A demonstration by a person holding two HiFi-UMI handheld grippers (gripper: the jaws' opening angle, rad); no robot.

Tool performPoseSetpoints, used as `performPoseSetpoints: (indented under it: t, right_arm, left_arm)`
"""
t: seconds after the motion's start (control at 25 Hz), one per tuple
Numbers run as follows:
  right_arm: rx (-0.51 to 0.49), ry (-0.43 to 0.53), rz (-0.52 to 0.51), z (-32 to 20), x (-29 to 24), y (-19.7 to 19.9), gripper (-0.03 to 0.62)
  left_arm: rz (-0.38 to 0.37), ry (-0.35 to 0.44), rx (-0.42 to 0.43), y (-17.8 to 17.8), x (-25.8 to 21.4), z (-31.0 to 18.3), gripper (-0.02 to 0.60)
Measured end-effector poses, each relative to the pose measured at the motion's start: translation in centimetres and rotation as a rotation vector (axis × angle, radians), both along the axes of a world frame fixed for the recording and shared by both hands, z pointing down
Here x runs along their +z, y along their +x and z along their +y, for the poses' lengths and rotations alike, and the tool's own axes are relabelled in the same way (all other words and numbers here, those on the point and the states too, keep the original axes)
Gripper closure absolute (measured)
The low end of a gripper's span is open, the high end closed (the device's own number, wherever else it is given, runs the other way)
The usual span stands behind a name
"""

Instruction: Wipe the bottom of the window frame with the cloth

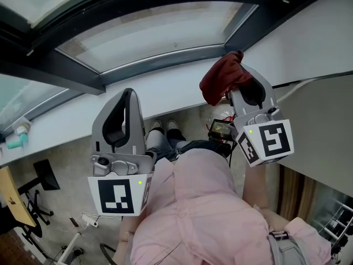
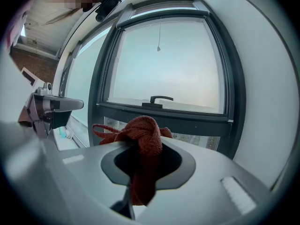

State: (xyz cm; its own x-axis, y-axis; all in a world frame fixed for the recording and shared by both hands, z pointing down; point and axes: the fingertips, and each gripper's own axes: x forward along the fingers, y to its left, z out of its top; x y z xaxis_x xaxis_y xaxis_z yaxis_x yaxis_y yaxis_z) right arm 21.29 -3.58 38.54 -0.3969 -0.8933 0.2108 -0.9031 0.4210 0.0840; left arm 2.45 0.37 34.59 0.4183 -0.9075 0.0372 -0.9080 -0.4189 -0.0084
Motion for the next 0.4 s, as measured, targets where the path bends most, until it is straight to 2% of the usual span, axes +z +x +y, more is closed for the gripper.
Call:
performPoseSetpoints:
  t: [0.4]
  right_arm:
    - [-0.008,0.009,0.014,-0.37,-0.40,0.24,0.530]
  left_arm:
    - [0.009,0.007,-0.002,0.06,-0.45,0.03,0.586]
